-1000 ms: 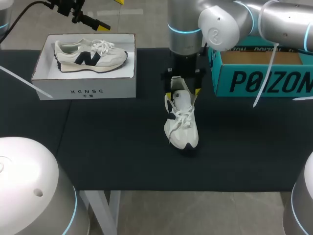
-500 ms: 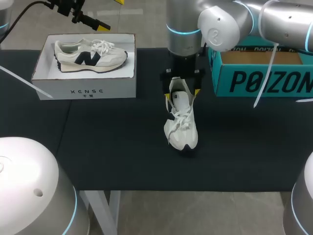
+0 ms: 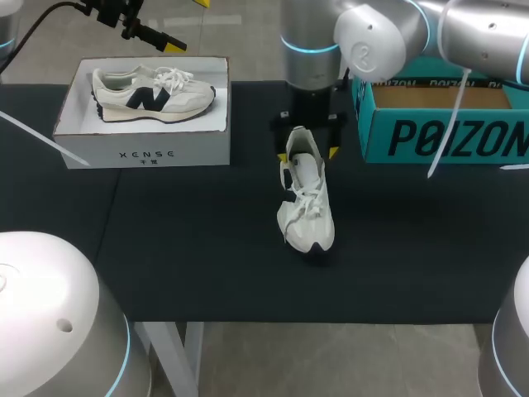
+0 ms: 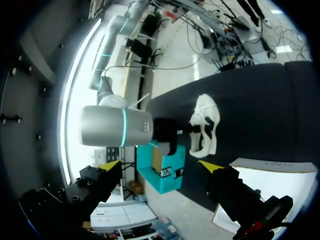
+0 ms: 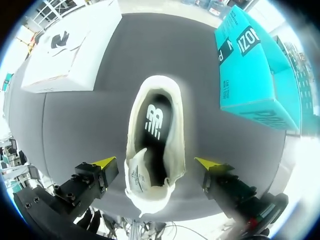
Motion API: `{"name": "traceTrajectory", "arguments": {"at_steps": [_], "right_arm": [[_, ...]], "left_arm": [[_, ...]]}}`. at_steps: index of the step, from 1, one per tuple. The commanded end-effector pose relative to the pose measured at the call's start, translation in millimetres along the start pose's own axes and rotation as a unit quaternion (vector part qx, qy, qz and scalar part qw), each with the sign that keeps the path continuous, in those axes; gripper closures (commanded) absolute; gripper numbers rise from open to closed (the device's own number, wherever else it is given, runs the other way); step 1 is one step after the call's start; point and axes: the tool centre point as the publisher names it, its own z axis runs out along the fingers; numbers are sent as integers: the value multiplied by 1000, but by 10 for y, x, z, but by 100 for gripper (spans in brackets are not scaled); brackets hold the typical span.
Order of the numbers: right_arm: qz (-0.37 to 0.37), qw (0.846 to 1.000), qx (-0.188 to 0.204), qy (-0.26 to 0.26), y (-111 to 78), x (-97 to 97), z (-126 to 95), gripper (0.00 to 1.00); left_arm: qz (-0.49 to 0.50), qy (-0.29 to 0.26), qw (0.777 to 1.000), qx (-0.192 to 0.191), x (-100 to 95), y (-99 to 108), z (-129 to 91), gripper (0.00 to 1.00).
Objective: Take the shoe out of the shoebox, open the shoe tongue, remove and reinsert the insole, then place the shoe into the shoebox
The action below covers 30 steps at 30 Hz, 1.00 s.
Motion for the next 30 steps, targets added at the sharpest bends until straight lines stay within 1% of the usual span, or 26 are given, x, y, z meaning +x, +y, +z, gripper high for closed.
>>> {"name": "traceTrajectory", "arguments": {"at_steps": [1, 4, 8, 9, 10, 11, 12, 14, 16, 17, 18, 21, 23, 24, 27, 30], "right_arm": [[9, 1000, -9, -5, -133, 49, -121, 0], [14, 1000, -11, -13, -186, 155, -207, 0], [27, 999, -18, -10, -250, 263, -221, 0], [29, 999, -17, -10, -267, 292, -220, 7], [33, 999, -16, -9, -289, 325, -220, 25], [39, 999, -17, -9, -314, 351, -216, 33], [44, 999, -18, -7, -345, 365, -203, 53], [52, 999, -16, -4, -408, 411, -176, 62], [60, 998, -15, -1, -480, 430, -142, 68], [65, 998, -15, 2, -507, 434, -130, 77], [65, 998, -12, 1, -526, 443, -124, 79], [71, 997, -10, 3, -588, 436, -118, 80], [75, 997, -7, 3, -624, 429, -120, 93], [76, 997, -6, 3, -641, 434, -126, 97], [82, 997, -2, 4, -711, 376, -107, 100], [86, 996, 1, 4, -757, 342, -126, 100]], "left_arm": [[0, 2, 1000, 0, -4, 4, -5, 0], [0, 2, 1000, 0, -4, 4, -5, 0], [0, 2, 1000, 0, -4, 4, -5, 0], [0, 2, 1000, 0, -4, 4, -5, 0], [0, 2, 1000, 0, -4, 4, -5, 0], [0, 2, 1000, 0, -4, 4, -5, 0], [0, 2, 1000, 0, -4, 4, -5, 0], [0, 2, 1000, 0, -4, 4, -5, 0], [0, 2, 1000, 0, -4, 4, -5, 0], [0, 2, 1000, 0, -4, 4, -5, 0], [0, 2, 1000, 0, -4, 4, -5, 0], [0, 2, 1000, 0, -4, 4, -5, 0], [0, 2, 1000, 0, -4, 4, -5, 0], [0, 2, 1000, 0, -4, 4, -5, 0], [0, 2, 1000, 0, -4, 4, -5, 0], [0, 2, 1000, 0, -4, 4, -5, 0]]}}
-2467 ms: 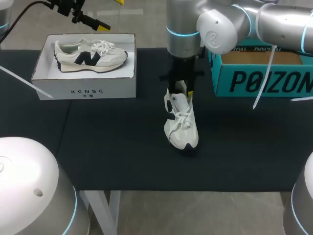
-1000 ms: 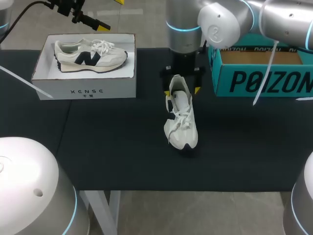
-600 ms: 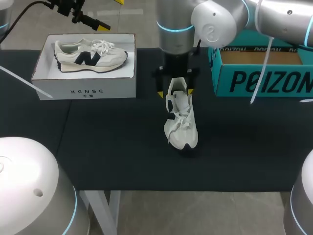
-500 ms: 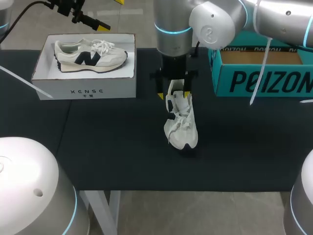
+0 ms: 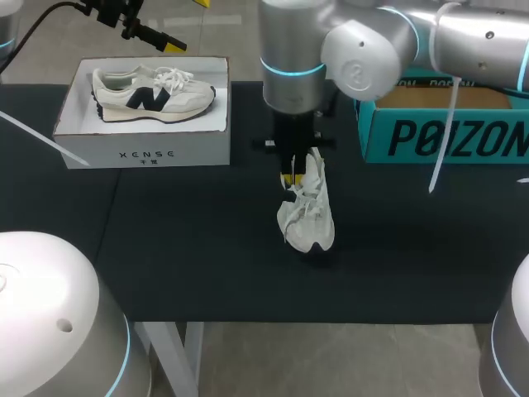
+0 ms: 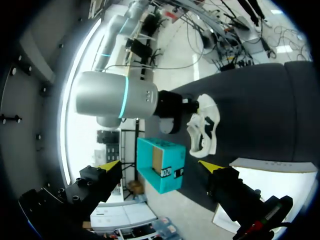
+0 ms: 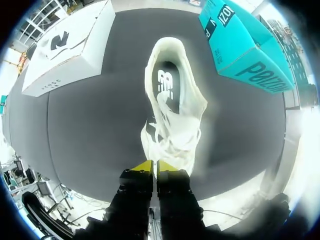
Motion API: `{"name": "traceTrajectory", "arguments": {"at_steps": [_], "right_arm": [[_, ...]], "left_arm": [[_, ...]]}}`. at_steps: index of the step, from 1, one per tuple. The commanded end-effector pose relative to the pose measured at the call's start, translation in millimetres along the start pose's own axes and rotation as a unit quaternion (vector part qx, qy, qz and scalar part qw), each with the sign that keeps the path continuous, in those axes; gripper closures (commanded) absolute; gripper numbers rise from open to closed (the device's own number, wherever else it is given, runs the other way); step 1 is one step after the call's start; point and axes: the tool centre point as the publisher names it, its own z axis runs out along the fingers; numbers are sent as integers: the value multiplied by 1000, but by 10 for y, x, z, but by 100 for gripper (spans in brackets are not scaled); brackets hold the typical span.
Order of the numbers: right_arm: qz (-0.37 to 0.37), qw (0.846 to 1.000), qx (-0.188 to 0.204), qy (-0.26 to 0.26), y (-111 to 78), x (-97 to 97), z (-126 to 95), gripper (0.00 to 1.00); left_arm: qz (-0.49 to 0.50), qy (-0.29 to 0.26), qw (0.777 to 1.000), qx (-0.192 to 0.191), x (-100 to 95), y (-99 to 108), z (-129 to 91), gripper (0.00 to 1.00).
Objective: Take the shoe out of the shoebox, open the shoe tongue, remove and reinsert the insole, then place the shoe into the shoebox
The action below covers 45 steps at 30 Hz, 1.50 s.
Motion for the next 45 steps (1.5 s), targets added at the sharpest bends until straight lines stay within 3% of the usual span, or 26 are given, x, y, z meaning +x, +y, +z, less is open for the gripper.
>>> {"name": "traceTrajectory", "arguments": {"at_steps": [1, 7, 15, 25, 31, 45], "right_arm": [[2, 1000, 1, 5, -62, -101, -27, 100], [0, 1000, 11, 6, -75, -261, 28, 100], [-14, 1000, 15, 9, 65, -392, 118, 100], [-35, 999, 25, 27, 311, -329, 307, 100], [-41, 998, 32, 37, 403, -436, 414, 100], [-76, 996, 36, 38, 651, -542, 354, 100]], "left_arm": [[0, 2, 1000, 0, -4, 4, -4, 0], [0, 2, 1000, 0, -4, 4, -4, 0], [0, 2, 1000, 0, -4, 4, -4, 0], [0, 2, 1000, 0, -4, 4, -4, 0], [0, 2, 1000, 0, -4, 4, -4, 0], [0, 2, 1000, 0, -4, 4, -4, 0]]}}
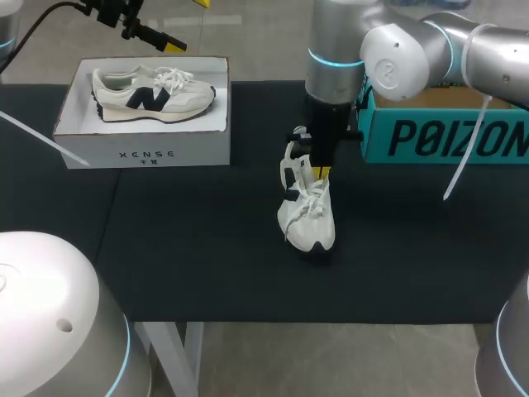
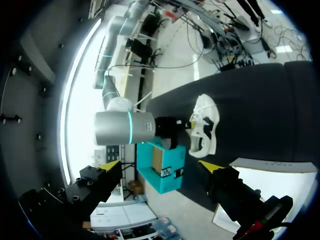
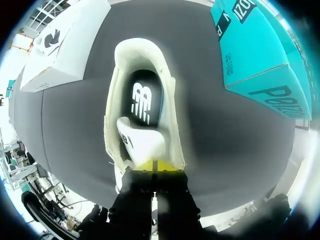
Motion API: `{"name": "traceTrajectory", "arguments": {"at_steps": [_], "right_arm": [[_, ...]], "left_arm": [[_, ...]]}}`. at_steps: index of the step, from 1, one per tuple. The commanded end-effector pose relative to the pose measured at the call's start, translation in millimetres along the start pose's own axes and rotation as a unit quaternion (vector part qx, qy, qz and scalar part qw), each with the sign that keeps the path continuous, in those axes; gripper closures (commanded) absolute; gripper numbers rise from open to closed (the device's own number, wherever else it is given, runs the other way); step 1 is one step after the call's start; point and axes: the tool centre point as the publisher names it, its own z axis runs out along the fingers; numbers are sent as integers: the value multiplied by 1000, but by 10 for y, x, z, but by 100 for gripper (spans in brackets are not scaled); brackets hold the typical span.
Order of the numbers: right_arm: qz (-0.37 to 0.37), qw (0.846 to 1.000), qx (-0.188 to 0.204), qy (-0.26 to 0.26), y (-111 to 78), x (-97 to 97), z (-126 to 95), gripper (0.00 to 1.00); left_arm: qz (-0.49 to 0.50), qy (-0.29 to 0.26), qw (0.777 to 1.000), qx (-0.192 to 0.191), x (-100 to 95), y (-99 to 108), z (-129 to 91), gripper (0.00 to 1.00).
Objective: Take the shoe out of the shoebox, open the shoe tongue, remove and reinsert the insole, then place the shoe into the shoebox
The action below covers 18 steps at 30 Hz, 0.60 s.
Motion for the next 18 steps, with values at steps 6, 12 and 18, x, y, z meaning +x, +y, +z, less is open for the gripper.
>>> {"name": "traceTrajectory", "arguments": {"at_steps": [6, 12, 18], "right_arm": [[-17, 999, -28, -27, 114, 120, -238, 100], [-22, 999, -29, -18, 127, 253, -174, 100], [-23, 1000, -14, -5, 125, 272, -23, 100]], "left_arm": [[0, 2, 1000, 0, -4, 4, -4, 0], [0, 2, 1000, 0, -4, 4, -4, 0], [0, 2, 1000, 0, -4, 4, -4, 0]]}}
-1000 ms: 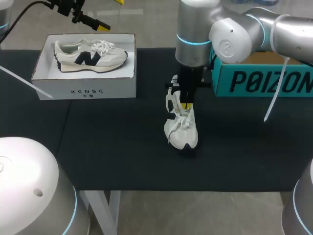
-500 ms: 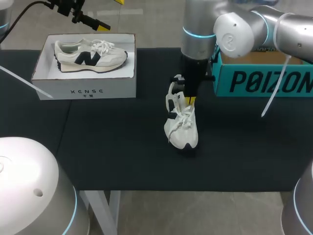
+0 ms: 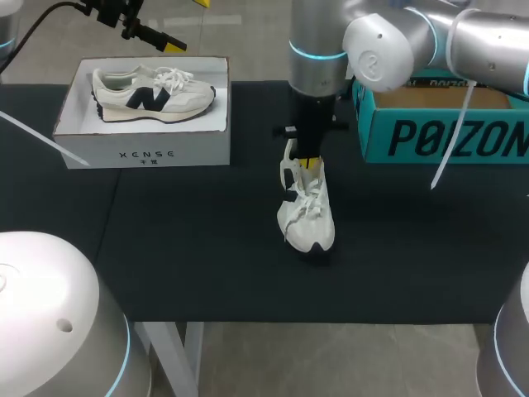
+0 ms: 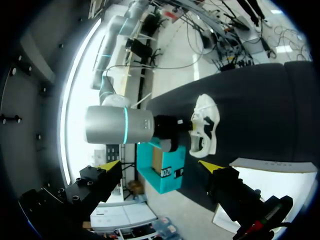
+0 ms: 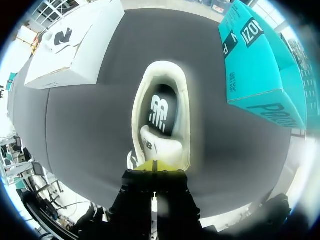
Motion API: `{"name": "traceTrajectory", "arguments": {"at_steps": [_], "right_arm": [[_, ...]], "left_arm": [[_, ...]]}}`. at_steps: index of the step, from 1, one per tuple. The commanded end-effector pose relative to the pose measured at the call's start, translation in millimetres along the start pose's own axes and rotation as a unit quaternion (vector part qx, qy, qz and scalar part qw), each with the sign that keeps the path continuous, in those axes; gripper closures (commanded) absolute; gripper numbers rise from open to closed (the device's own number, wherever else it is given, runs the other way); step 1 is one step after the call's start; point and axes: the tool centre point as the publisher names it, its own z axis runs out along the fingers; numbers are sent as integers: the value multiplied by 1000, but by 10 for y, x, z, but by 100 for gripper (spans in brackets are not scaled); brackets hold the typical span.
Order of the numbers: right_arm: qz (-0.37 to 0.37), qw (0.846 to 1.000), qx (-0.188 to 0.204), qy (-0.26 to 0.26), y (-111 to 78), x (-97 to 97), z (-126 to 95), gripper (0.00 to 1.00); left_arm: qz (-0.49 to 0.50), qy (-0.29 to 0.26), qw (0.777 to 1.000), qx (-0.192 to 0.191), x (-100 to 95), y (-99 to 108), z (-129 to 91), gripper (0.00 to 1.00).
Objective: Take the shoe out of the shoebox, open the shoe tongue, remove and reinsert the insole, then place the shoe into the shoebox
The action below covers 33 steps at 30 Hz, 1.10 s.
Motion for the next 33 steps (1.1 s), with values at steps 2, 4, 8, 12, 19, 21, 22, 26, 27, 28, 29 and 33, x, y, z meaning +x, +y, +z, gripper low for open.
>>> {"name": "traceTrajectory", "arguments": {"at_steps": [2, 4, 8, 12, 19, 21, 22, 26, 27, 28, 29, 33], "right_arm": [[1, 1000, 10, 11, 49, 0, 149, 100], [0, 1000, 15, 14, 46, -11, 176, 100], [-4, 999, 25, 23, 47, -37, 232, 100], [-9, 999, 36, 31, 54, -35, 261, 100], [-31, 999, -40, -9, 129, 58, -233, 100], [-59, 995, -77, -2, 195, 77, -374, 100], [-78, 992, -94, 8, 237, 102, -439, 100], [-162, 959, -202, 112, 446, 147, -626, 100], [-175, 950, -223, 128, 477, 141, -668, 100], [-201, 931, -256, 164, 512, 122, -679, 100], [-212, 921, -275, 178, 542, 116, -701, 100], [-301, 877, -293, 233, 644, 121, -801, 100]], "left_arm": [[0, 2, 1000, 0, -4, 4, -5, 0], [0, 2, 1000, 0, -4, 4, -5, 0], [0, 2, 1000, 0, -4, 4, -5, 0], [0, 2, 1000, 0, -4, 4, -5, 0], [0, 2, 1000, 0, -4, 4, -5, 0], [0, 2, 1000, 0, -4, 4, -5, 0], [0, 2, 1000, 0, -4, 4, -5, 0], [0, 2, 1000, 0, -4, 4, -5, 0], [0, 2, 1000, 0, -4, 4, -5, 0], [0, 2, 1000, 0, -4, 4, -5, 0], [0, 2, 1000, 0, -4, 4, -5, 0], [0, 2, 1000, 0, -4, 4, -5, 0]]}}
